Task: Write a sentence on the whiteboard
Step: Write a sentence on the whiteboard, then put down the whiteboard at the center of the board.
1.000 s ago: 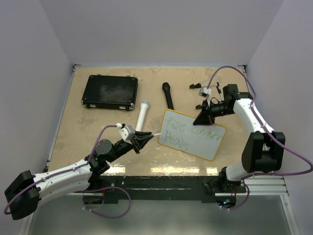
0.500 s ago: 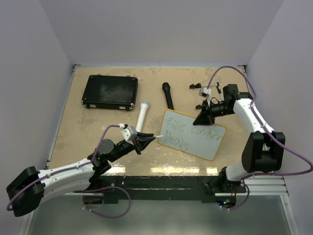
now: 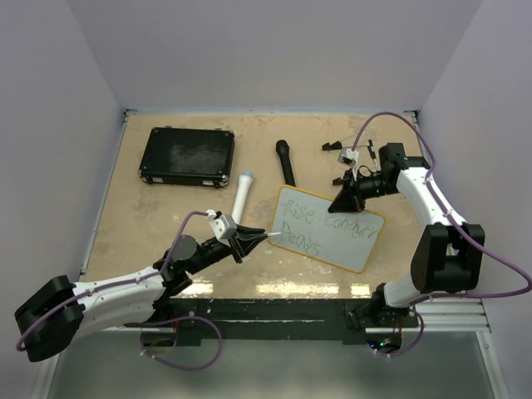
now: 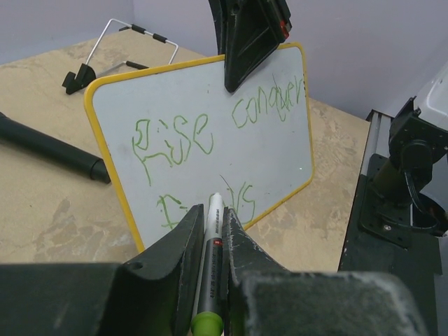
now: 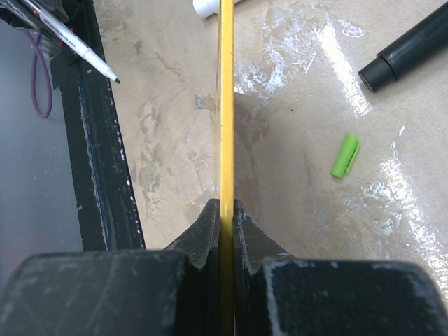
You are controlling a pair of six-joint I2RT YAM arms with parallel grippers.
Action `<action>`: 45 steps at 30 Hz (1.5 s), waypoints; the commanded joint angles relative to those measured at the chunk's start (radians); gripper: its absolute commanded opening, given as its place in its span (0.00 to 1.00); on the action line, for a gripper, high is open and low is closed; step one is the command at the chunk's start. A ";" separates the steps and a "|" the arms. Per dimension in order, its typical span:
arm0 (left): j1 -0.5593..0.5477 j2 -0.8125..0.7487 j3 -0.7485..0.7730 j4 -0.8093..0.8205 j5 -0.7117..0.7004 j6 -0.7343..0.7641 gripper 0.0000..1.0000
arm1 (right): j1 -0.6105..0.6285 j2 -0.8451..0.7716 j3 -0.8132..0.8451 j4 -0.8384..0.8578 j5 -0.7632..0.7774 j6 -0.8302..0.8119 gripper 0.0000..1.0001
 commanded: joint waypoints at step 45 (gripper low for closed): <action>0.026 -0.069 0.100 -0.081 -0.073 0.070 0.00 | 0.003 -0.070 0.150 -0.070 -0.015 -0.084 0.00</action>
